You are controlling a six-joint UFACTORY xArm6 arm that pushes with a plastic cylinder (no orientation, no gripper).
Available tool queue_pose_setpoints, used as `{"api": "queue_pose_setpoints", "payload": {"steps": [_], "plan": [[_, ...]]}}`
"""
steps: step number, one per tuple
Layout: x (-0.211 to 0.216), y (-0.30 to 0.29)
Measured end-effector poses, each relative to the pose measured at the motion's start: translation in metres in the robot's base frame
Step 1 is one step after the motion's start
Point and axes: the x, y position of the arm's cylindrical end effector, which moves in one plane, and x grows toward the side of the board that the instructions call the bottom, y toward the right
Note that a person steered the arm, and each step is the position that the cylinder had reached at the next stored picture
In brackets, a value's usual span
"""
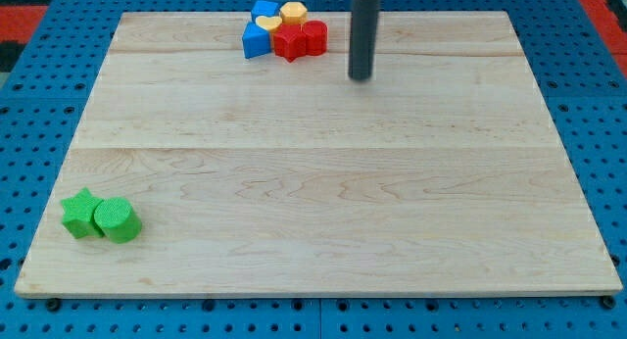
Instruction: Move your arm to the bottom left
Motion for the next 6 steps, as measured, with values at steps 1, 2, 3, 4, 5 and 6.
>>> {"api": "queue_pose_setpoints", "payload": {"steps": [1,2,3,4,5,6], "plan": [[0.093,-0.049],[0.160,-0.106],[0.230,-0.176],[0.241,-0.247],[0.240,-0.313],[0.228,-0.362]]}}
